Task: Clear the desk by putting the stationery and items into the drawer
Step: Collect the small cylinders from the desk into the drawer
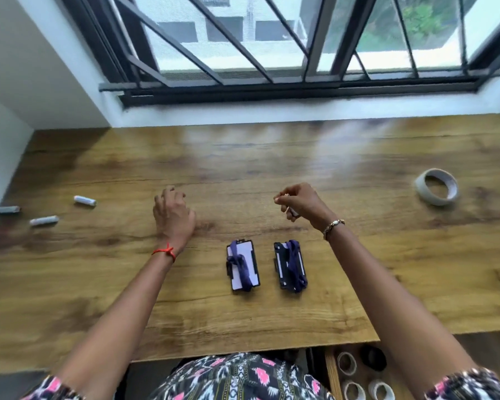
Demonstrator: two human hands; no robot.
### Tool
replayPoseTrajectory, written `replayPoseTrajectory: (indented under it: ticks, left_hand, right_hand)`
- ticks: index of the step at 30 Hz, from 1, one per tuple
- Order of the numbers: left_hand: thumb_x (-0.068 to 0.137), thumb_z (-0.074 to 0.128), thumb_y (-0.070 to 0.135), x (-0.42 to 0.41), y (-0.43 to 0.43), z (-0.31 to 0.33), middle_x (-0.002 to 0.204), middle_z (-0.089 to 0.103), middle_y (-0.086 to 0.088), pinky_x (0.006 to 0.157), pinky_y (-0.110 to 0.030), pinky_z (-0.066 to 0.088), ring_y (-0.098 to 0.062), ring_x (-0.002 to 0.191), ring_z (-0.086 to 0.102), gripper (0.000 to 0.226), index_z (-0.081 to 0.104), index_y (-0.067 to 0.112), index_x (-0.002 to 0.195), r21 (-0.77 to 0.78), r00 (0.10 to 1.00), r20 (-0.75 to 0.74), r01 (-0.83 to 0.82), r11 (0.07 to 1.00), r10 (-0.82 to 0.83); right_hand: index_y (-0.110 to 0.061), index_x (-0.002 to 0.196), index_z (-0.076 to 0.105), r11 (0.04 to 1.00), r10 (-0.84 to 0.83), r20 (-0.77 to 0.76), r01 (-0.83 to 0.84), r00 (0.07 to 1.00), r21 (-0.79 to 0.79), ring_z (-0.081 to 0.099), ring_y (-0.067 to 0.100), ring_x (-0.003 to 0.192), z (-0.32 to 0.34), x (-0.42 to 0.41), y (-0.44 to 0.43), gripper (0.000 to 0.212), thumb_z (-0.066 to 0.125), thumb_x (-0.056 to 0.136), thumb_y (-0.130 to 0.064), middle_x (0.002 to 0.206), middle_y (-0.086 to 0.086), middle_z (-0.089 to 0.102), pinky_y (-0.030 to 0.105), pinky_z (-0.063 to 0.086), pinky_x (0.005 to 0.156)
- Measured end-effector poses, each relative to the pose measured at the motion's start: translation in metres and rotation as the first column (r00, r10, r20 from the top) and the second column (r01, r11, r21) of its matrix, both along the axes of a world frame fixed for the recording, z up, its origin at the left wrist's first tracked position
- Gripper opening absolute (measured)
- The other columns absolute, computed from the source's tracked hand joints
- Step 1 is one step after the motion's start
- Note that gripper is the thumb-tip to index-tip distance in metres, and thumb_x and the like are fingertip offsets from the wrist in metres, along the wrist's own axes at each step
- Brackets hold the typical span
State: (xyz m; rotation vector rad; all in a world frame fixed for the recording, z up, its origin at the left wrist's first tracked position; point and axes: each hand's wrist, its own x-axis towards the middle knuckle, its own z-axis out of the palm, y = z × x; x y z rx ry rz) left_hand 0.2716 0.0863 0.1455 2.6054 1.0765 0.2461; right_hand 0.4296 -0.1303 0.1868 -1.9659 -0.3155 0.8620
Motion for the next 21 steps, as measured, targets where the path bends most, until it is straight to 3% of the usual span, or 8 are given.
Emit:
replayPoseTrajectory:
  ticks: [3, 6, 12, 18, 21]
  left_hand:
    - [0.082, 0.065, 0.023, -0.007, 0.014, -0.005, 0.137, 0.038, -0.019, 0.101, -0.045, 0.035, -0.036, 0.128, 0.032, 0.043, 0.055, 0.003, 0.118, -0.099, 0.997, -0.057, -0.058, 0.993, 0.053]
    - [0.084, 0.064, 0.031, -0.014, 0.024, -0.012, 0.129, 0.041, -0.019, 0.1, -0.041, 0.035, -0.034, 0.122, 0.034, 0.044, 0.055, 0.002, 0.116, -0.153, 0.998, -0.061, -0.021, 0.988, 0.011]
    - [0.082, 0.067, 0.016, -0.017, 0.041, -0.013, 0.112, 0.055, -0.018, 0.093, -0.033, 0.039, -0.031, 0.11, 0.047, 0.03, 0.061, 0.001, 0.107, -0.25, 0.995, 0.035, 0.096, 0.964, -0.09]
    - [0.072, 0.077, 0.014, -0.024, 0.032, 0.013, 0.112, 0.055, -0.01, 0.075, -0.025, 0.05, -0.018, 0.093, 0.055, 0.066, 0.044, 0.008, 0.129, -0.28, 0.899, 0.306, 0.398, 0.873, -0.312]
    - [0.07, 0.079, 0.018, -0.03, 0.02, 0.024, 0.119, 0.053, -0.003, 0.074, -0.023, 0.053, -0.014, 0.094, 0.057, 0.083, 0.031, 0.013, 0.138, -0.261, 0.814, 0.409, 0.538, 0.801, -0.413]
  right_hand:
    - [0.0, 0.089, 0.065, 0.999, 0.035, 0.012, -0.035, 0.999, 0.005, 0.047, 0.01, 0.038, 0.001, -0.004, 0.019, 0.009, 0.059, 0.087, -0.006, 0.06, 0.005, 0.054, 0.021, 0.039, 0.04]
    - [0.0, 0.09, 0.065, 0.998, 0.056, 0.022, -0.056, 0.998, 0.001, 0.048, 0.01, 0.04, 0.003, -0.008, 0.037, 0.009, 0.059, 0.087, -0.006, 0.062, 0.005, 0.055, 0.019, 0.04, 0.04]
    - [0.004, 0.095, 0.064, 0.997, 0.076, 0.019, -0.076, 0.997, 0.011, 0.049, 0.014, 0.047, 0.006, -0.022, 0.07, 0.014, 0.057, 0.088, -0.006, 0.064, 0.006, 0.055, 0.021, 0.041, 0.044]
    - [0.0, 0.091, 0.061, 0.987, 0.07, -0.102, -0.054, 0.992, 0.148, 0.052, 0.017, 0.047, 0.007, -0.052, 0.101, 0.009, 0.055, 0.09, -0.006, 0.064, 0.009, 0.055, 0.025, 0.047, 0.045]
    - [0.005, 0.101, 0.06, 0.974, 0.092, -0.168, -0.054, 0.982, 0.219, 0.056, 0.02, 0.056, 0.011, -0.07, 0.11, 0.019, 0.058, 0.09, -0.01, 0.071, 0.012, 0.057, 0.029, 0.05, 0.053]
